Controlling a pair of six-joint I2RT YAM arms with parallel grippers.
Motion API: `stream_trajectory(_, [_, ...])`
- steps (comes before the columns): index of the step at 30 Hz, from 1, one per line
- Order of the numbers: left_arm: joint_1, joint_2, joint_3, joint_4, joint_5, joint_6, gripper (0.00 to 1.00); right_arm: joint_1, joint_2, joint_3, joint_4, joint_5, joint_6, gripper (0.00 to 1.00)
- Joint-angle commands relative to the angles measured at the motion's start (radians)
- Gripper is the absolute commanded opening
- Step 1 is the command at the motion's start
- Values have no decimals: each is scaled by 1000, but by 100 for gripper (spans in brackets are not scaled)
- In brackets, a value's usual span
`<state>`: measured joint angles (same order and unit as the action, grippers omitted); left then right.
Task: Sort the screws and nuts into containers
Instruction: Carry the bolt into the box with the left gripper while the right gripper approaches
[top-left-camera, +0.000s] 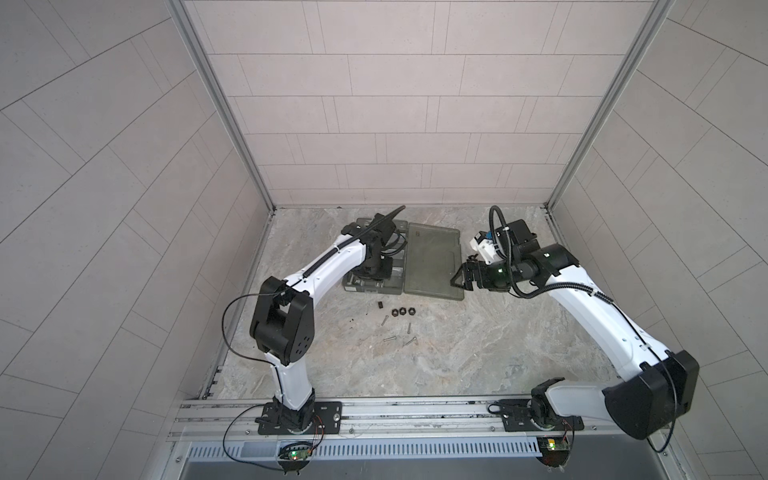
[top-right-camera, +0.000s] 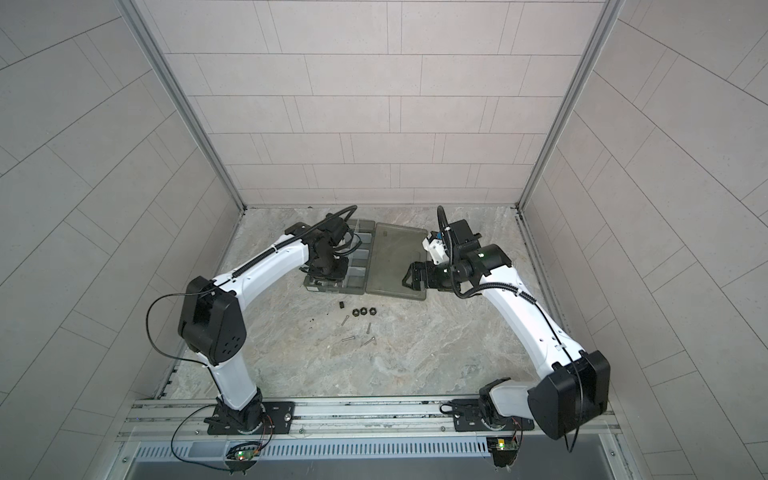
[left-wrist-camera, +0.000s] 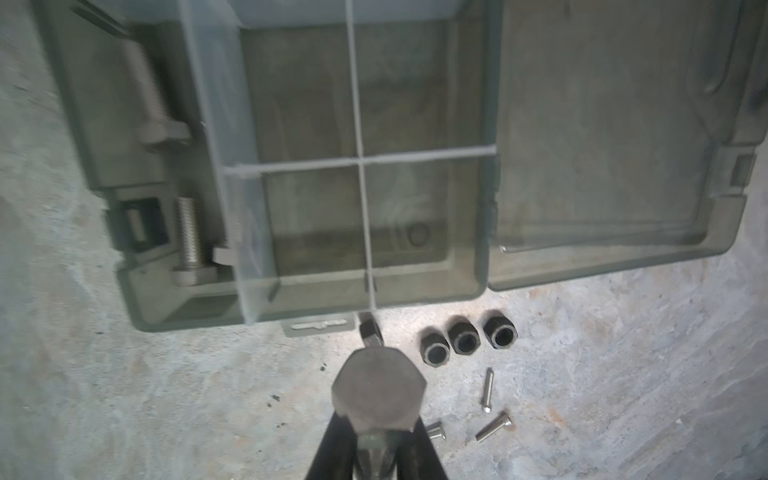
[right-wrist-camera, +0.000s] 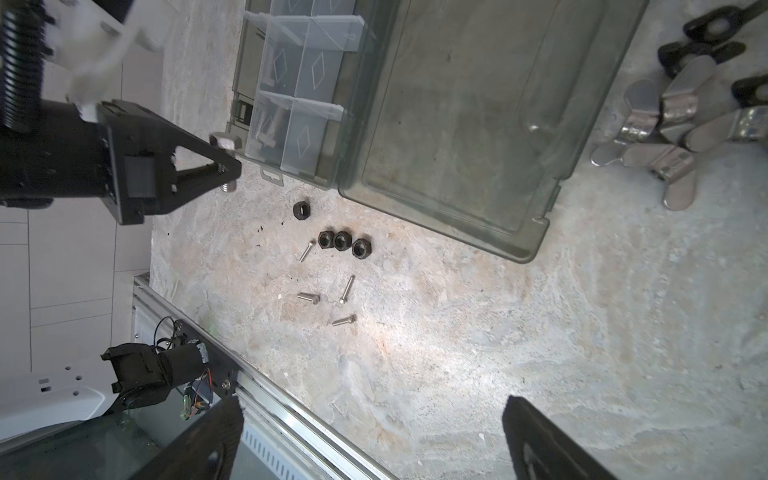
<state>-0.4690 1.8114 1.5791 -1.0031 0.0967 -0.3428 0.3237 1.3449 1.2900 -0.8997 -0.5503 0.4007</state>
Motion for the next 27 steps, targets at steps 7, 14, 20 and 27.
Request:
stream_trajectory(7, [154,103,134,-63,42,93,13,42,274,278,6,-2,-12,99])
stream_trajectory(14, [213,222,225,-73,69,121,12,63,556,598,-24,7,40,99])
stream_trajectory(20, [260,309,302,-89,77,151,12,79,755,853,-126,8,37,99])
stream_trajectory(27, [285,374,300,-70,122,135,11,114,890,1037,-180,-6,26,99])
